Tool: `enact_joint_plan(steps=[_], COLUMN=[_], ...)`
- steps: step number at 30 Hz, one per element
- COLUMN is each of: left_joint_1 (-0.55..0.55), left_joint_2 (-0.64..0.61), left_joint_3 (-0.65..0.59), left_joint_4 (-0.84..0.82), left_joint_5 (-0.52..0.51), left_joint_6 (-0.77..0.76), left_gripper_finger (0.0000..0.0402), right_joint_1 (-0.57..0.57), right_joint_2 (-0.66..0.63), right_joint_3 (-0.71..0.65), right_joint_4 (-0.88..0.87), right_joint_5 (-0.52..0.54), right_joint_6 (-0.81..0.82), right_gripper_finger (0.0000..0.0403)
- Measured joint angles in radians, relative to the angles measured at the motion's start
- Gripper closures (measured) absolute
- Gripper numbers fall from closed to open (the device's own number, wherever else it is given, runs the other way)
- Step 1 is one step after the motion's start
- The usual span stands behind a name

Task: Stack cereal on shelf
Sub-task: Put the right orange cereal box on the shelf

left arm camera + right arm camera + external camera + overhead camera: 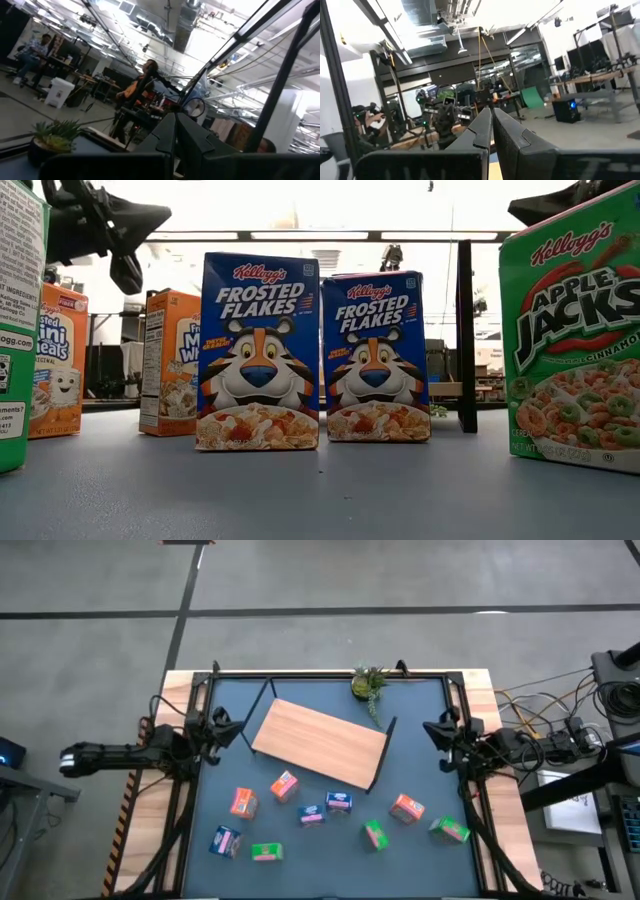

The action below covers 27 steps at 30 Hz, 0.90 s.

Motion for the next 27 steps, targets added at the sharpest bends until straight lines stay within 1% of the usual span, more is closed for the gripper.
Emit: enact_joint_plan(steps=[4,12,14,21,24,27], left_joint_1=[0.000,0.000,0.000,0.000,0.000,0.000], left_joint_2=[0.022,0.086,0.099,0.116,0.116,0.116], left_joint_3=[0.000,0.000,0.000,0.000,0.000,0.000], left_joint_4=[0.018,0.156,0.172,0.176,0.177,0.176], left_joint_5=[-0.008,-0.007,-0.007,-0.008,-0.008,-0.008], left_joint_6=[0.000,0.012,0.022,0.048,0.048,0.048], left_gripper_finger=[0.0402,0.0402,0.0402,0.0402,0.0402,0.0402], right_joint_1=[0.000,0.000,0.000,0.000,0.000,0.000], right_joint_2=[0.023,0.107,0.139,0.320,0.416,0.510], right_joint_3=[0.002,0.006,0.032,0.197,0.296,0.411], right_joint_4=[0.047,0.192,0.193,0.167,0.102,0.001], right_joint_5=[-0.009,-0.036,-0.041,-0.089,-0.088,-0.088], right_joint_6=[-0.032,-0.126,-0.148,-0.215,-0.234,-0.245], right_gripper_finger=[0.0394,0.0394,0.0394,0.0394,0.0394,0.0394])
